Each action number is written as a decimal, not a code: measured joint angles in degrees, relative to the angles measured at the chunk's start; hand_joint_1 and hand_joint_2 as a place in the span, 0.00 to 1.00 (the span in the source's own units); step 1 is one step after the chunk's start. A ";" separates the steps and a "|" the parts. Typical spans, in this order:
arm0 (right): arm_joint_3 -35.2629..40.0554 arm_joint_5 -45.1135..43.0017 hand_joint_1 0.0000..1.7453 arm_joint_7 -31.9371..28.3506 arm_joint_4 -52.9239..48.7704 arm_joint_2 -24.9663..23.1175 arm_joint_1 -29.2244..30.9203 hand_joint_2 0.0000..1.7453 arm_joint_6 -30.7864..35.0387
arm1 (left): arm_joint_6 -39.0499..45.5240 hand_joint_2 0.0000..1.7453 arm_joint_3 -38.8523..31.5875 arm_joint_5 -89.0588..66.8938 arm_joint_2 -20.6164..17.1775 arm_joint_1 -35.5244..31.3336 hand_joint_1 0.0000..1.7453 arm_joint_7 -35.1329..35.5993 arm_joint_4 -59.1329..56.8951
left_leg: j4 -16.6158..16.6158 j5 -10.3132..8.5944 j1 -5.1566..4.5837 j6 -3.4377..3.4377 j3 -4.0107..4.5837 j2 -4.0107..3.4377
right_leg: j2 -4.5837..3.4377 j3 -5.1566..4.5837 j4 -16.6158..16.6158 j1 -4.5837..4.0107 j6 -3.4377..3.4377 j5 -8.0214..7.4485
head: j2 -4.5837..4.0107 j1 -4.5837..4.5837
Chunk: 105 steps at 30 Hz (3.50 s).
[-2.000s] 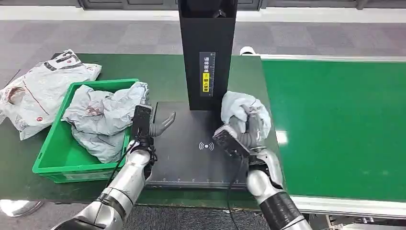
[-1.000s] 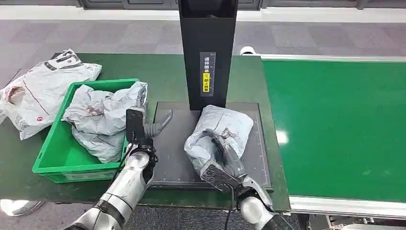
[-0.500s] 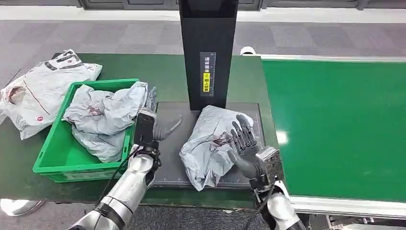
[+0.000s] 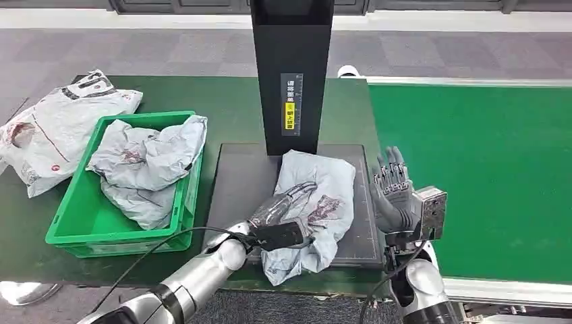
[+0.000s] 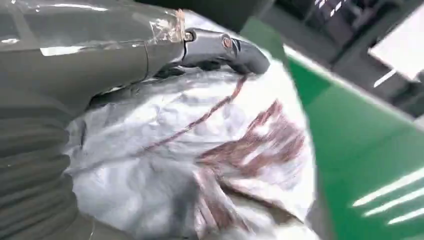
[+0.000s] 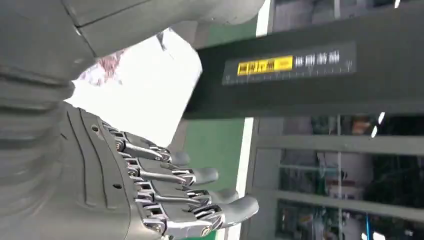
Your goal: Moved the parcel from conveyor to table for the left to box.
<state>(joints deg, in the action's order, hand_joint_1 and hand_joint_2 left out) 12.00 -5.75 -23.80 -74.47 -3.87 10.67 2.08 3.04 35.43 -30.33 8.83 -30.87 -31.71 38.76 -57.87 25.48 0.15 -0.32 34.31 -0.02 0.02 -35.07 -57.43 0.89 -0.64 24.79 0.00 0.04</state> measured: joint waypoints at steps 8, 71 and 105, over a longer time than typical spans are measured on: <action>-2.14 0.96 0.00 0.17 0.87 -0.35 0.40 1.00 -0.30 | -2.82 1.00 5.39 -5.90 0.04 -2.66 1.00 1.42 -5.44 | 0.01 0.00 0.01 0.00 0.00 0.06 | 0.08 0.04 -0.01 -0.01 0.00 0.01 | 0.00 0.00; -5.20 2.23 0.00 -0.98 -2.05 -1.03 -6.48 1.00 -0.55 | -1.56 1.00 -41.54 -24.16 -20.80 -2.89 0.00 10.11 7.55 | 0.04 -0.06 0.03 -0.19 0.03 -0.30 | -0.25 -0.18 -0.07 -0.03 0.13 -0.04 | 0.00 -0.02; -5.20 7.96 0.00 3.54 -1.86 -1.35 -5.30 1.00 -0.72 | 19.26 1.00 -44.85 6.86 -15.21 -8.01 0.00 11.28 3.89 | 0.04 -0.17 0.04 -0.26 -0.11 0.26 | 0.33 0.11 -0.09 -0.10 0.22 0.10 | 0.00 0.00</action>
<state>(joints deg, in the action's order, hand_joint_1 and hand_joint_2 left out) 6.80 2.21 -20.26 -76.32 -5.22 5.37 1.36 22.29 -9.42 -23.47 -6.38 -38.87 -20.44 42.65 -57.83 25.31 0.19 -0.58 34.20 0.24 0.34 -34.96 -57.52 0.79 -0.42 24.89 0.00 0.04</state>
